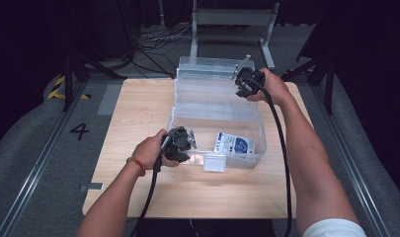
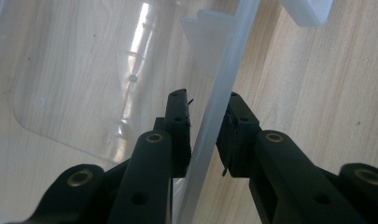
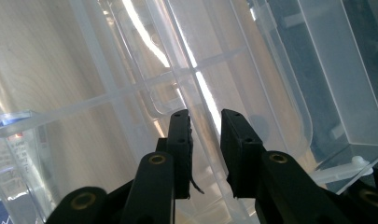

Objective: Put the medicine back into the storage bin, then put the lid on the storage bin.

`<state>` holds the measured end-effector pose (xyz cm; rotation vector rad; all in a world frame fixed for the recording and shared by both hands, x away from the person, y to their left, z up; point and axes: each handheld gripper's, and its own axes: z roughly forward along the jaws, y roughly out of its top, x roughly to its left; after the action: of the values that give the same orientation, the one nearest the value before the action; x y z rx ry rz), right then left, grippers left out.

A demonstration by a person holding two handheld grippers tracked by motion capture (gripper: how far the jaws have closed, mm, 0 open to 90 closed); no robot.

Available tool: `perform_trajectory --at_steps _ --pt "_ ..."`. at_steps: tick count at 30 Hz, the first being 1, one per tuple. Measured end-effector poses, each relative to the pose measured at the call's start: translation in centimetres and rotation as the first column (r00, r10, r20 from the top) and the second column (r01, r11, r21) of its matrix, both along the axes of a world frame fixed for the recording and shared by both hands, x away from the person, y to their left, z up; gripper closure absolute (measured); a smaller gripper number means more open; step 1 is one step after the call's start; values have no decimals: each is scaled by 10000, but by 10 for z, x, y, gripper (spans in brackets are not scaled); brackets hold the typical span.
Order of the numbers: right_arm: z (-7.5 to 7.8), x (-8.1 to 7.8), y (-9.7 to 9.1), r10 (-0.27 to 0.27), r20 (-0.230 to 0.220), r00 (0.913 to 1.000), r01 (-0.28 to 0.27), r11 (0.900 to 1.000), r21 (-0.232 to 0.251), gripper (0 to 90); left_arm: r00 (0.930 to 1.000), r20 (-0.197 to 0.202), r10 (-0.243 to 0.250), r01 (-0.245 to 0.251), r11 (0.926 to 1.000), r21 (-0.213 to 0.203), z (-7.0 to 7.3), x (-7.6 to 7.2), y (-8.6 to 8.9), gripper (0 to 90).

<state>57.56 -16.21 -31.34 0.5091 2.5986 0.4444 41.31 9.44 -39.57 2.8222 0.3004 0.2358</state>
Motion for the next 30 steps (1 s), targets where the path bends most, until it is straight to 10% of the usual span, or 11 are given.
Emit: perform_trajectory --at_steps 30 --pt "8 -17 -2 1177 -42 9930 -1173 9912 606 850 9956 -260 897 -907 9950 -427 -2 -5 3 708"
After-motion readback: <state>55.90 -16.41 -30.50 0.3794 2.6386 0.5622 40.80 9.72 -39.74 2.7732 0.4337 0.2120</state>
